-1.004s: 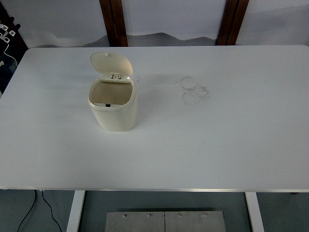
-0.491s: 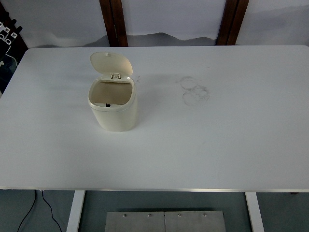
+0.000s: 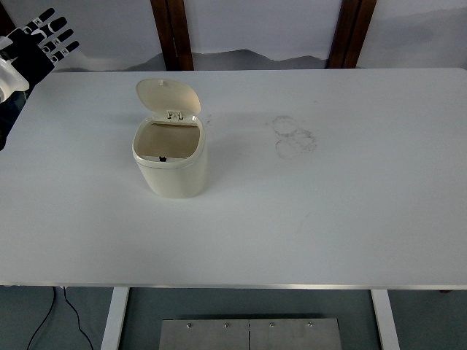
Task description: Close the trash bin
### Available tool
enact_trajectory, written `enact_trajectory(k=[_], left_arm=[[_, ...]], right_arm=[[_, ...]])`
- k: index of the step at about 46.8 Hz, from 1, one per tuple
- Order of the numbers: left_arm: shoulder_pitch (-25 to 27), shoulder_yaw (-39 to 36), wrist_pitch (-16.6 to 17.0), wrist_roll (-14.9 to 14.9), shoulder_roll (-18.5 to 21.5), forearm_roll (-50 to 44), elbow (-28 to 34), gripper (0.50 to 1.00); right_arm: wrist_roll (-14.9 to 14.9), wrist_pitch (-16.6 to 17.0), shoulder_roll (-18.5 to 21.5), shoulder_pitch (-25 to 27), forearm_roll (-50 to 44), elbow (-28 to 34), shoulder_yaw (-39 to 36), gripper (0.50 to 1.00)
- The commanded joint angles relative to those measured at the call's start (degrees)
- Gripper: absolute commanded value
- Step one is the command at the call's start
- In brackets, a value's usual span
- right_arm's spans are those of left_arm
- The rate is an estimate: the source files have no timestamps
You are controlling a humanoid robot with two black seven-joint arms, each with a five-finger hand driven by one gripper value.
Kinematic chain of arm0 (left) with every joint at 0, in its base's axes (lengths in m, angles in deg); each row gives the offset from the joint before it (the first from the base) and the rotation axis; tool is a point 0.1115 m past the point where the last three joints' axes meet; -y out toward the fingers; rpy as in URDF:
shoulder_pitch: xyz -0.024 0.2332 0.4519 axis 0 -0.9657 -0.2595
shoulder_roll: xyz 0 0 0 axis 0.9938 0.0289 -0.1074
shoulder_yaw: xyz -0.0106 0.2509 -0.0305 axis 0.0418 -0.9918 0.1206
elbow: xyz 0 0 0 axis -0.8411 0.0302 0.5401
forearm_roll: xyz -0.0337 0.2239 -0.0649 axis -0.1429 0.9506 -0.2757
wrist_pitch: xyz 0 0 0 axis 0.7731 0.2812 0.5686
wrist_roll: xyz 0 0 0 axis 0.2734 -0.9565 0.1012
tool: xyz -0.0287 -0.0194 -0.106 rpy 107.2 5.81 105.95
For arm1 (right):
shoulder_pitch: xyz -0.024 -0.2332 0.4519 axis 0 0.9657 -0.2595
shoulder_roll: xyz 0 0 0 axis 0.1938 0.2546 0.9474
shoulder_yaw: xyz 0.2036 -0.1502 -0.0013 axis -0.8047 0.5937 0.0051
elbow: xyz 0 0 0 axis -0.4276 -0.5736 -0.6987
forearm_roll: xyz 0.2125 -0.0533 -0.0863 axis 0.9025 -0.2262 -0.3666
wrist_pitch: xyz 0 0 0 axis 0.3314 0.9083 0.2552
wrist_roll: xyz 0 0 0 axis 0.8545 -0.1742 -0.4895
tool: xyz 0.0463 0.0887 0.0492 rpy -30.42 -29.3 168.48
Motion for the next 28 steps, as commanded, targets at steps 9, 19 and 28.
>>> enact_trajectory(k=[9,19,28], left_arm=[[15.21,-21.7,-0.36,-4.7,-0.03,0.63,6.56,1.0],[23.48,-30.76,-0.8,-8.22,0.06,0.71,10.43,1.0],[28.58,-37.79,-1.42,-8.31,0.06,0.71,13.6,1.0]], right_arm=[[-0.09,0.0,0.0,-0.01,0.0,0.0,0.0,0.995],[0.0,0.0,0.0,-0.01,0.0,0.0,0.0,0.995],[0.0,0.0,0.0,-0.01,0.0,0.0,0.0,0.995]])
